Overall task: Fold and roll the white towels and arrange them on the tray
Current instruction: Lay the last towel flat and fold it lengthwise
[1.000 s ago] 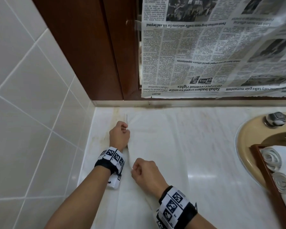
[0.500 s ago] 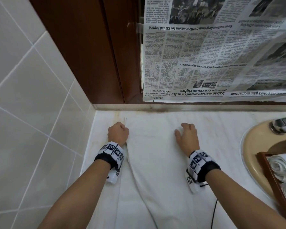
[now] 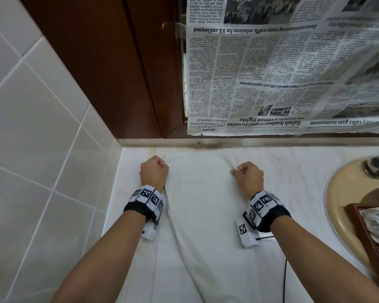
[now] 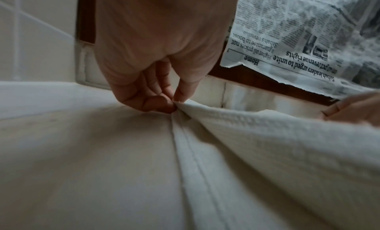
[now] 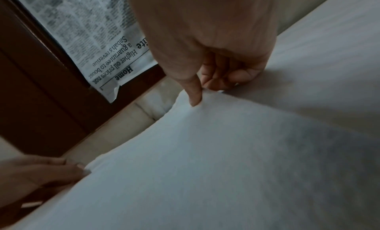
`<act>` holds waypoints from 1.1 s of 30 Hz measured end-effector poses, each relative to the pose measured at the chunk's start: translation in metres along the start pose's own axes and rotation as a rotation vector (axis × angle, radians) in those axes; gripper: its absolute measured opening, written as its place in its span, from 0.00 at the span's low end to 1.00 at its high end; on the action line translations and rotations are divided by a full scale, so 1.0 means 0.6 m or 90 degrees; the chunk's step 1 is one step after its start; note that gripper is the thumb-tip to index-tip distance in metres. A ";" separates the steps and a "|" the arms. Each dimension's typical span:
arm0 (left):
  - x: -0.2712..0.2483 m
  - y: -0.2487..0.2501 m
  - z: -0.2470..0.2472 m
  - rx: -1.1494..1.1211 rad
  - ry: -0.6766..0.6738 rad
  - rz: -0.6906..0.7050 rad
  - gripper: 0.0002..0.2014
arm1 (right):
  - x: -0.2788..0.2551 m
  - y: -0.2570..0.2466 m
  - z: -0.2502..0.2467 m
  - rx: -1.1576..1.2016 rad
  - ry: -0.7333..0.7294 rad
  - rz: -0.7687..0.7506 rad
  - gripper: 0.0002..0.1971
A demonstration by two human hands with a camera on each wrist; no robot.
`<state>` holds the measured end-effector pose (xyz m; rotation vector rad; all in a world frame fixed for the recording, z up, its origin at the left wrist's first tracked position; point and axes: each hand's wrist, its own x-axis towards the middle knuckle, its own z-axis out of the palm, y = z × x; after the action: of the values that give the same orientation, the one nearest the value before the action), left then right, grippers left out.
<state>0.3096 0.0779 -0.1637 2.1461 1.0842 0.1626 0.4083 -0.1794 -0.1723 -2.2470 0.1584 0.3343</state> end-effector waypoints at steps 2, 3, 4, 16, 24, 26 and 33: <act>0.002 0.000 0.000 -0.008 -0.008 -0.007 0.10 | 0.001 -0.004 0.001 -0.026 -0.018 -0.006 0.09; 0.004 0.000 0.001 -0.014 -0.014 -0.011 0.11 | 0.001 -0.006 -0.001 -0.028 -0.024 -0.011 0.10; 0.007 0.000 0.001 -0.024 -0.019 -0.017 0.11 | 0.000 -0.008 -0.003 -0.032 -0.028 -0.023 0.12; -0.013 -0.024 0.030 0.092 0.027 0.212 0.20 | -0.045 -0.014 0.057 -0.440 -0.164 -0.489 0.28; -0.040 -0.026 0.052 0.347 -0.157 0.207 0.28 | -0.031 0.000 0.060 -0.524 -0.247 -0.447 0.30; -0.029 -0.041 0.044 0.371 -0.183 0.184 0.28 | -0.016 0.010 0.043 -0.520 -0.231 -0.410 0.31; -0.056 -0.047 0.016 0.341 -0.173 0.174 0.27 | -0.032 0.032 -0.002 -0.515 -0.155 -0.331 0.30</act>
<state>0.2737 0.0584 -0.1826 2.6908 0.7247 -0.3240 0.3860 -0.1925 -0.1803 -2.8766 -0.8119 0.4293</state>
